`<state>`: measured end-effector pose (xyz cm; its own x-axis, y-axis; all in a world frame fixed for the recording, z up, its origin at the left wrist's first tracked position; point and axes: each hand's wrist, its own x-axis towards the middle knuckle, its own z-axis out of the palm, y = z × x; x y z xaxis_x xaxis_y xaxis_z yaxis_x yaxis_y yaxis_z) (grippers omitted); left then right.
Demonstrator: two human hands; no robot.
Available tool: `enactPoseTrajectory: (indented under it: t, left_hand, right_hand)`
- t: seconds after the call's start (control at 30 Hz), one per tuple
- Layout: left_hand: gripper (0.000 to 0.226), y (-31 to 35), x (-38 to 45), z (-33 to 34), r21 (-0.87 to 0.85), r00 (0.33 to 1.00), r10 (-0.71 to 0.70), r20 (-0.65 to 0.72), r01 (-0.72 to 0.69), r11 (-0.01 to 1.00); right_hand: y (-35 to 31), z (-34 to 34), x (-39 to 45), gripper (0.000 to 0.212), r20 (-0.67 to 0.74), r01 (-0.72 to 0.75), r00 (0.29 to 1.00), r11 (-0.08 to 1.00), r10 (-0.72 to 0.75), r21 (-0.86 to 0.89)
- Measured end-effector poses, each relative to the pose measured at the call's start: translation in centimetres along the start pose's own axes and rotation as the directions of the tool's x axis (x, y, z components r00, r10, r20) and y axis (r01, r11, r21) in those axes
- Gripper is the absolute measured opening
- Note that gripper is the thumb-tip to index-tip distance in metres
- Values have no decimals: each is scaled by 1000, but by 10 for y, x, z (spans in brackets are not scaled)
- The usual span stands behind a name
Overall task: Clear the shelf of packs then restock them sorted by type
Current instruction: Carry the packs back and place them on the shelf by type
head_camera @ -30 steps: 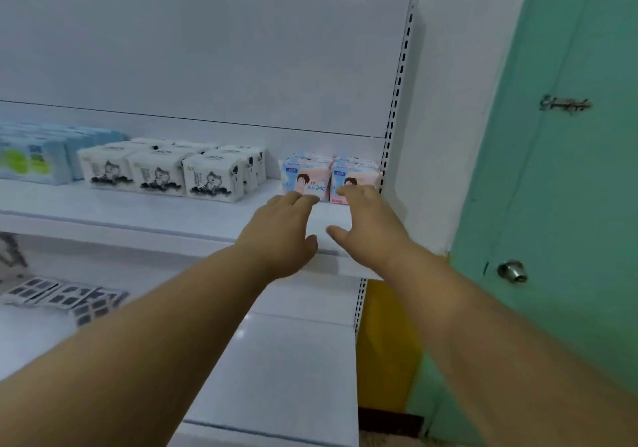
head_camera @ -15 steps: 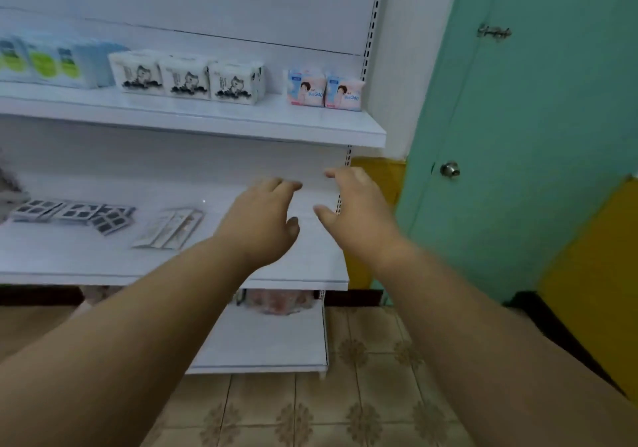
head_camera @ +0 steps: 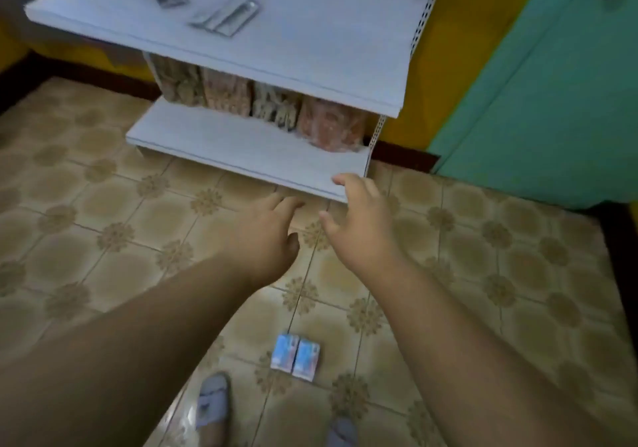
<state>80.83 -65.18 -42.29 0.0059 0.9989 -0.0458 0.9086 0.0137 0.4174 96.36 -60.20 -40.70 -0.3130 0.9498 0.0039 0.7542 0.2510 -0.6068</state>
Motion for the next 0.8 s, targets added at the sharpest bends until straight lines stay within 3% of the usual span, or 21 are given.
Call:
enactPoseTrajectory:
  t: [0.1, 0.23, 0.57, 0.7, 0.8]
  left_hand:
    - [55, -26, -21, 58, -11, 998, -25, 59, 26, 1000]
    - [54, -89, -40, 189, -31, 984, -65, 169, 71, 997]
    - [49, -221, -106, 516, -70, 876, -269, 400, 323, 944]
    - [57, -262, -112, 608, -62, 782, -456, 424, 528, 847]
    - [75, -284, -107, 659, -152, 674, -581, 456, 702, 696]
  right_hand:
    - [35, 58, -29, 52, 61, -88, 994, 996, 86, 28]
    - [115, 185, -65, 54, 150, -237, 962, 971, 229, 40]
    - [327, 478, -169, 56, 275, -550, 809, 834, 520, 41]
    - [400, 558, -179, 57, 312, -695, 700, 714, 642, 88]
    - [439, 608, -177, 51, 390, -819, 572, 531, 722, 217]
